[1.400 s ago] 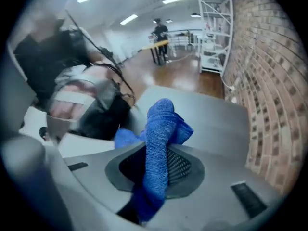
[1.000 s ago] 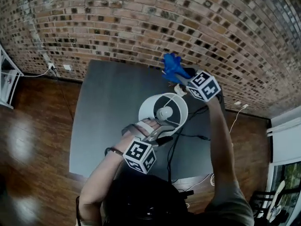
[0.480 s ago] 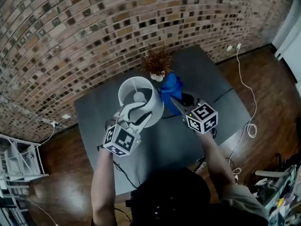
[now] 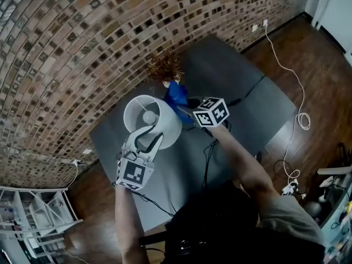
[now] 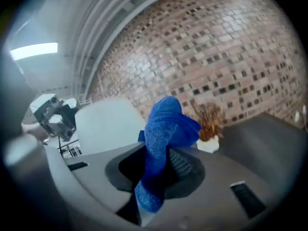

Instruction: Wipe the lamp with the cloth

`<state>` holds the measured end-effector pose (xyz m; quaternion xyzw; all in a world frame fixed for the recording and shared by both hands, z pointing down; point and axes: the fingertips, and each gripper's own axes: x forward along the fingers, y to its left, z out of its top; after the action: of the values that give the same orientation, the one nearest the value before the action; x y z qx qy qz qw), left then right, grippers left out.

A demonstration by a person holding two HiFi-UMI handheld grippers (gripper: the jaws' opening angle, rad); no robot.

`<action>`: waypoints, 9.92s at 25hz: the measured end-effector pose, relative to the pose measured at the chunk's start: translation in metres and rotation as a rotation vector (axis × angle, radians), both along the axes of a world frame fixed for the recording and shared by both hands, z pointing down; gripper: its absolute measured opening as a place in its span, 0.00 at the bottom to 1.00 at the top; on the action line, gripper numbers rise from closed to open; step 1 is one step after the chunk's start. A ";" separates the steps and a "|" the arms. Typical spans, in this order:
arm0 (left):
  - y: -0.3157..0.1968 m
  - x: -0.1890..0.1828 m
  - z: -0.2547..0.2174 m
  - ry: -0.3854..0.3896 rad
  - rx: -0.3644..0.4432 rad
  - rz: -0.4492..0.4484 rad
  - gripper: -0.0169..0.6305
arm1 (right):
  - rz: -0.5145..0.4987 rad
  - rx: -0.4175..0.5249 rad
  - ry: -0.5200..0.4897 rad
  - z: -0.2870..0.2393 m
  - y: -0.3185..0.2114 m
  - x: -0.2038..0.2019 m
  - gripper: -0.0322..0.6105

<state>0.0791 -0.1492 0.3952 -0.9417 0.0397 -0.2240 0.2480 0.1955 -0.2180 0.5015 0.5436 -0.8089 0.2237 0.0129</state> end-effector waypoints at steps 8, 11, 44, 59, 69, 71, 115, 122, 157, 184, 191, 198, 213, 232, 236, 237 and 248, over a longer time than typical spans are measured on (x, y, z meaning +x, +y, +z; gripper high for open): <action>-0.006 0.003 -0.005 0.008 -0.036 -0.054 0.22 | 0.075 0.258 0.007 -0.096 0.051 -0.015 0.19; -0.005 0.000 -0.003 0.010 -0.039 -0.058 0.22 | -0.055 0.369 -0.093 -0.150 0.059 -0.055 0.19; -0.055 -0.035 -0.086 0.389 -0.368 0.104 0.19 | -0.020 -0.181 -0.020 0.090 0.121 -0.104 0.19; -0.020 -0.011 -0.007 -0.003 -0.064 0.040 0.23 | 0.150 -0.124 -0.606 0.046 0.027 -0.038 0.18; -0.105 -0.043 -0.058 0.192 -0.110 -0.070 0.23 | 0.226 0.070 -0.068 -0.061 0.037 0.002 0.19; -0.105 -0.033 -0.064 0.233 -0.150 -0.020 0.23 | 0.235 0.163 0.020 -0.101 0.034 -0.001 0.19; -0.096 0.001 -0.046 0.237 -0.397 0.099 0.06 | -0.148 0.167 1.236 -0.026 0.079 -0.123 0.19; -0.098 0.002 -0.044 0.207 -0.424 0.113 0.06 | 0.032 0.326 1.430 -0.100 0.032 -0.164 0.19; -0.084 -0.002 -0.040 0.251 -0.315 0.143 0.06 | -0.010 0.056 0.825 -0.045 0.073 -0.139 0.19; -0.006 0.074 0.014 -0.083 0.337 -0.224 0.47 | -0.829 0.069 1.375 -0.168 0.009 -0.170 0.19; -0.018 0.077 0.014 -0.130 0.310 -0.244 0.46 | -0.868 0.012 1.474 -0.140 -0.064 -0.181 0.19; -0.020 0.075 0.014 -0.082 0.334 -0.254 0.45 | -0.383 -0.022 1.670 -0.172 -0.147 -0.106 0.19; -0.017 0.067 0.021 -0.056 0.379 -0.241 0.46 | -0.703 -0.385 1.158 -0.134 0.000 -0.065 0.19; 0.003 0.047 0.017 0.005 0.459 -0.187 0.38 | -0.744 0.250 1.366 -0.176 -0.044 -0.173 0.19; 0.005 0.047 0.054 -0.059 0.390 -0.161 0.38 | -1.013 0.192 1.610 -0.125 -0.004 -0.167 0.19; 0.002 0.045 0.059 -0.063 0.377 -0.168 0.38 | -1.059 0.169 1.638 -0.122 0.007 -0.162 0.19; -0.021 0.022 0.047 -0.059 0.400 -0.258 0.40 | -0.657 -0.073 0.784 -0.187 0.010 -0.119 0.19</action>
<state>0.1012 -0.1704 0.4424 -0.8540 0.1959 -0.2689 0.4001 0.0760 -0.2076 0.3150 0.3028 -0.8632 0.0153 0.4038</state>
